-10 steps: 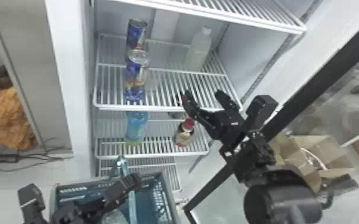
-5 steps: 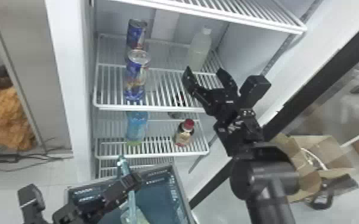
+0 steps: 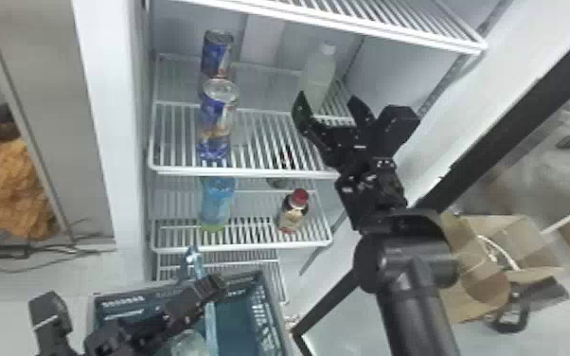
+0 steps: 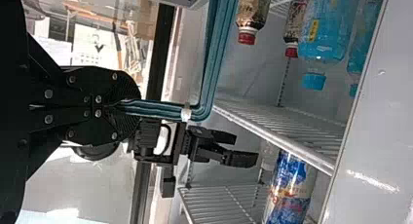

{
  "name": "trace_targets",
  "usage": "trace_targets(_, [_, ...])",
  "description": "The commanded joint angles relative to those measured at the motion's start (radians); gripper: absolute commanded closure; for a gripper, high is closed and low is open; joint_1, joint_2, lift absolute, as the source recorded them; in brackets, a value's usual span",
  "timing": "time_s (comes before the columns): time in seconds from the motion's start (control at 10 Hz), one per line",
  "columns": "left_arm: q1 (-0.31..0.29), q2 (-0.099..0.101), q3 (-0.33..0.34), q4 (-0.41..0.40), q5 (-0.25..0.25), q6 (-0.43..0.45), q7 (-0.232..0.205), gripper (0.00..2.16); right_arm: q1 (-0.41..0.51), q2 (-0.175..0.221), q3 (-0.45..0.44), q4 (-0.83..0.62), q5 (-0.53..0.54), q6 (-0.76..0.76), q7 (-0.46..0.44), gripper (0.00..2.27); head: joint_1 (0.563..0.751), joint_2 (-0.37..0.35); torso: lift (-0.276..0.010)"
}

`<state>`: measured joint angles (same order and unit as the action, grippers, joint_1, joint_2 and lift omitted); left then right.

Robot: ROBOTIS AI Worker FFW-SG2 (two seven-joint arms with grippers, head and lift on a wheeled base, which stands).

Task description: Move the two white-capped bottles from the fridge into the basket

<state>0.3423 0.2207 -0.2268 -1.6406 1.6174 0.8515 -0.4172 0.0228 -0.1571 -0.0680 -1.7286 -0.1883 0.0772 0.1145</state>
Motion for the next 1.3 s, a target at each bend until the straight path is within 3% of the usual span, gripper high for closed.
trace_targets(0.0, [-0.004,0.0,-0.001,0.0,0.0,0.0,0.0,1.18,-0.038,0.004,0.0,0.056,0.011,-0.023,-0.004,0.04,0.695,-0.35,0.0])
trace_targets(1.2, [-0.021,0.003,-0.014,0.002,0.006,-0.012,0.001,1.18,-0.283,0.005,0.02,0.409,0.027,-0.109,-0.019,0.04,0.695,-0.35,0.0])
